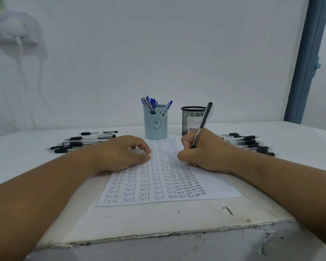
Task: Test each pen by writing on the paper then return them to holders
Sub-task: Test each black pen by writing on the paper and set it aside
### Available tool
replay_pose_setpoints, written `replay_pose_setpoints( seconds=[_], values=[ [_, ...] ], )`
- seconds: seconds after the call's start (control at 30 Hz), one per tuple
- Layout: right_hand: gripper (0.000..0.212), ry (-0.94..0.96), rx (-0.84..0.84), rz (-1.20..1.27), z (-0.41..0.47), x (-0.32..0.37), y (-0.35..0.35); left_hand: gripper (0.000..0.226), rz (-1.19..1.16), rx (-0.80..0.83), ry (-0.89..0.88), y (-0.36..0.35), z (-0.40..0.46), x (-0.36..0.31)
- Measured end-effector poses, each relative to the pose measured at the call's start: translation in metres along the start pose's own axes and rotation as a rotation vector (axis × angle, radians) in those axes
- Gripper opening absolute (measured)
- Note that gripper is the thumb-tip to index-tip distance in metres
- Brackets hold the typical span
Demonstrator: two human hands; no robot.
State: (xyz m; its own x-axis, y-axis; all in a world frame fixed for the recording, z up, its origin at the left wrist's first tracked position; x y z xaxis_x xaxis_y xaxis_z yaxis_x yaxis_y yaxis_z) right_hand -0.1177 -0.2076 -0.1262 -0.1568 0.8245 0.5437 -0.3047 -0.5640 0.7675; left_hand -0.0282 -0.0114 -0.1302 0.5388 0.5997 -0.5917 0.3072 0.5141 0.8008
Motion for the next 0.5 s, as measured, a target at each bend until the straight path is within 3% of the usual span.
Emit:
replay_pose_setpoints(
  seconds=[0.5],
  values=[
    [0.037, 0.023, 0.004, -0.009, 0.0013, -0.0020, 0.0001, 0.018, 0.013, 0.006, 0.011, 0.0003, -0.0015, -0.0014]
  ],
)
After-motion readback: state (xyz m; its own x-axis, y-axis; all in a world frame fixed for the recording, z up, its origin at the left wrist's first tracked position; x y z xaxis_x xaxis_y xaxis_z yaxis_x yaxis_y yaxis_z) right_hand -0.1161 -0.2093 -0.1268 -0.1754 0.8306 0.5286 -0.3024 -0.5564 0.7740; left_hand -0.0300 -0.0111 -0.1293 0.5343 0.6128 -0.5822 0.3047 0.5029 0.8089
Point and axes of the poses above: each hand's wrist, its own z-axis towards the middle knuckle, its own y-axis out of the back of the hand, x = y × z, the point moved 5 cm from there along z, towards the middle knuckle, and after that the axes turned 10 degrees about -z, right-handed, at the moved point
